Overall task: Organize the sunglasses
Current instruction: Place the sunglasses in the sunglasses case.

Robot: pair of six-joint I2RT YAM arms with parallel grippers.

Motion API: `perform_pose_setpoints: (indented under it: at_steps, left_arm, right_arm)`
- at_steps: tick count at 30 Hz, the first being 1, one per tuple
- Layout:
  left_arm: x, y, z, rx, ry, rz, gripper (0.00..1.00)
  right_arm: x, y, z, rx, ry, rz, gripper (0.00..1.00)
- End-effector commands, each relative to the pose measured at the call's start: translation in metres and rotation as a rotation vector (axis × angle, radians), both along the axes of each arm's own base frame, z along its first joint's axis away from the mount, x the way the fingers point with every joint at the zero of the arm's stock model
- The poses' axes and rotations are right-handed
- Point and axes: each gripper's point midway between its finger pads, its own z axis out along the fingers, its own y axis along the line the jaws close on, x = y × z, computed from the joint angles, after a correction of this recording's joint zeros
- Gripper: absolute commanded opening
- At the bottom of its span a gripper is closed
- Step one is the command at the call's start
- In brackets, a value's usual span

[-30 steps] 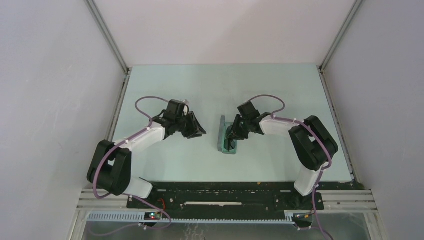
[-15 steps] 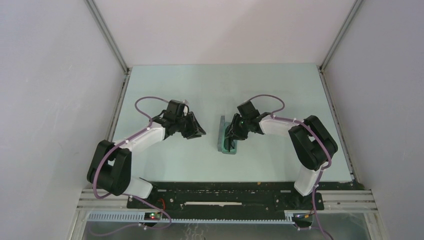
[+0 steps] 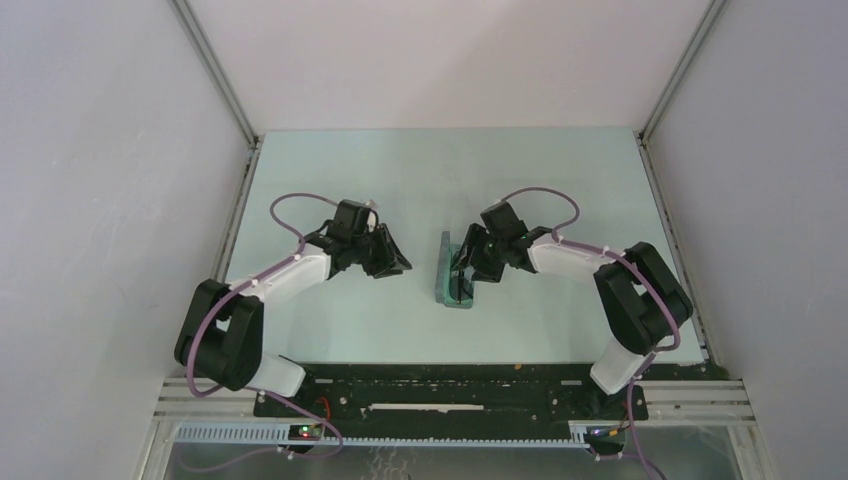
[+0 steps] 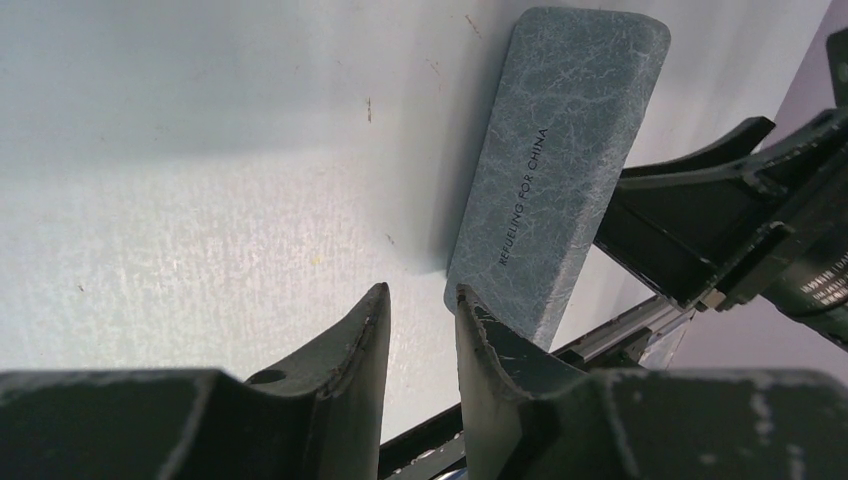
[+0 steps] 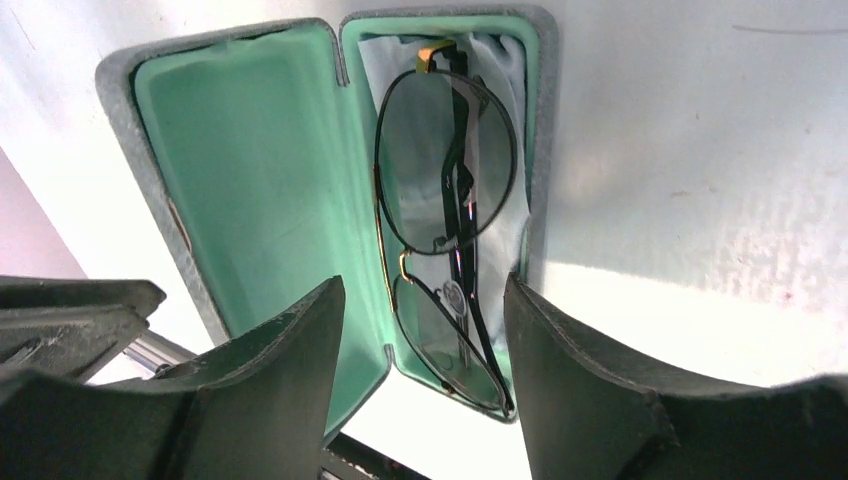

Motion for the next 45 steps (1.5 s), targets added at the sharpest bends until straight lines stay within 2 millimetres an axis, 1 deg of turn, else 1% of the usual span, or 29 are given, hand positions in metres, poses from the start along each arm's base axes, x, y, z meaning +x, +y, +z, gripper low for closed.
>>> perform_pose_setpoints:
  at_steps: [1,4,7,9,11,16,17,19,20,23,28,37,39,42,45]
  left_arm:
    - [0.007,-0.003,0.002,0.018,-0.037,-0.018,0.35]
    - [0.007,-0.006,0.003,0.016,-0.039,-0.023,0.35]
    - [0.008,-0.008,0.008,0.013,-0.050,-0.030,0.35]
    - [0.010,-0.010,0.011,0.014,-0.063,-0.031,0.36]
    - [0.011,-0.013,0.014,0.013,-0.071,-0.037,0.36]
    - [0.010,-0.022,0.017,0.007,-0.073,-0.059,0.36]
    - [0.010,-0.023,0.017,0.009,-0.073,-0.061,0.36]
    - [0.009,-0.025,0.016,0.011,-0.070,-0.066,0.36]
    - [0.009,-0.026,0.015,0.012,-0.069,-0.069,0.36]
    - [0.009,-0.028,0.012,0.016,-0.060,-0.072,0.36]
    - [0.010,-0.032,0.012,0.012,-0.058,-0.080,0.36]
    - [0.011,-0.034,0.013,0.012,-0.060,-0.086,0.35]
    - [0.011,-0.034,0.014,0.012,-0.061,-0.086,0.35]
    - [0.012,-0.032,0.019,0.018,-0.076,-0.084,0.35]
    - [0.015,-0.030,0.026,0.029,-0.099,-0.077,0.36]
  right_arm:
    - [-0.006,-0.008,0.017,-0.014,-0.046,-0.006,0.68]
    - [-0.009,-0.013,0.024,-0.020,-0.063,-0.005,0.68]
    - [-0.011,-0.021,0.032,-0.036,-0.094,-0.014,0.61]
    - [-0.011,-0.029,0.032,-0.053,-0.111,-0.039,0.52]
    - [-0.011,-0.032,0.030,-0.052,-0.113,-0.048,0.43]
    - [-0.015,-0.034,0.014,-0.066,-0.076,-0.053,0.14]
    - [-0.017,-0.034,0.011,-0.068,-0.068,-0.053,0.12]
    - [-0.019,-0.033,0.010,-0.064,-0.063,-0.046,0.02]
    - [-0.021,-0.032,0.009,-0.065,-0.061,-0.041,0.00]
    - [-0.024,-0.028,0.008,-0.063,-0.057,-0.030,0.00]
    - [-0.027,-0.022,0.005,-0.045,-0.044,-0.013,0.00]
    - [-0.028,-0.017,0.002,-0.033,-0.036,0.002,0.00]
    - [-0.027,-0.020,0.003,-0.040,-0.039,-0.002,0.00]
    - [-0.023,-0.029,0.008,-0.052,-0.051,-0.022,0.00]
    - [-0.014,-0.045,0.012,-0.072,-0.067,-0.060,0.02]
